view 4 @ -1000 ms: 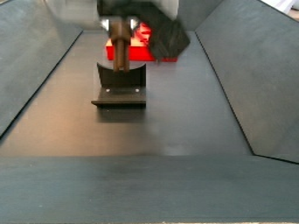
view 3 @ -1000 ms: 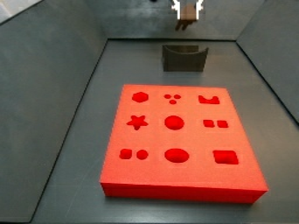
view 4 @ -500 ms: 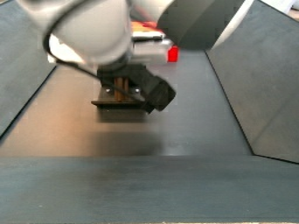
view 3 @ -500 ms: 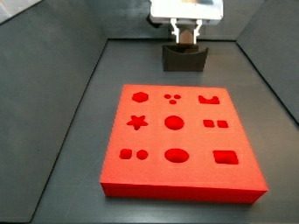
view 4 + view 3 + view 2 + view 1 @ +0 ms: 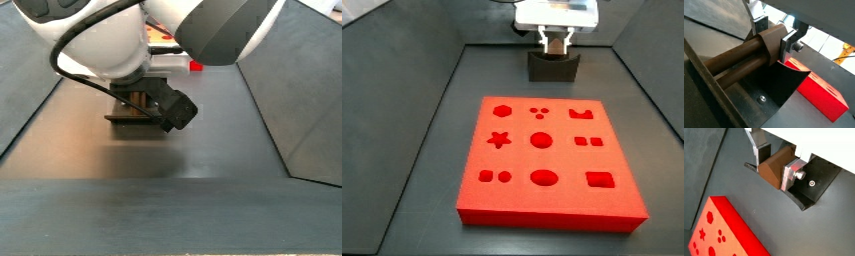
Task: Pick up the 3 prong object. Move up. Place the 3 prong object on the fixture. Regrasp the 3 prong object. Move to above the board. Insert the 3 prong object.
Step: Place the 3 prong object on the fixture, then regrasp the 3 prong object.
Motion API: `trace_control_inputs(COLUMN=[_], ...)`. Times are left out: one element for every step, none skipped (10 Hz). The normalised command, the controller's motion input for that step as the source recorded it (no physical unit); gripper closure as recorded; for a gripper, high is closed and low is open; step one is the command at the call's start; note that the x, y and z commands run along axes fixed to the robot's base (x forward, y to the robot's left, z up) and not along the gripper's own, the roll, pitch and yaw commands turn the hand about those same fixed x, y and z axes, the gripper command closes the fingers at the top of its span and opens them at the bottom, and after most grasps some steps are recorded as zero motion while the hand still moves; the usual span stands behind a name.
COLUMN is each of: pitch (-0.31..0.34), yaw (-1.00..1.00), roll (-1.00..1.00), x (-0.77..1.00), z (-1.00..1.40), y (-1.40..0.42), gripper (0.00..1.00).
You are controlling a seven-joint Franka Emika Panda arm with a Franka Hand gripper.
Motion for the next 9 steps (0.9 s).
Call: trace_control_inputs(pitch=[-0.072,0.000,0.029,0.033,0.032,0.026,0.025,0.027,0.023], yaw=[-0.09,0.00,-0.05,-0.04,-0.03,-0.03,-0.02,-0.02,-0.02], roll=[-0.10,0.00,0.05,0.06,0.06,0.05,0.05,0.04,0.04], x=[0.09,0.00,0.00,-0.01,-0.02,-0.03,-0.04,-0.04,-0.04], z=[-0.47,0.00,1.00,1.00,1.00,1.00,1.00,0.87,0.68], y=[0.18,0.00,0.00,0.00,0.01,0.01,0.01,0.01,0.01], gripper=[1.00,0.00,0.00,0.00,0.00,0.00,0.00,0.00,0.00])
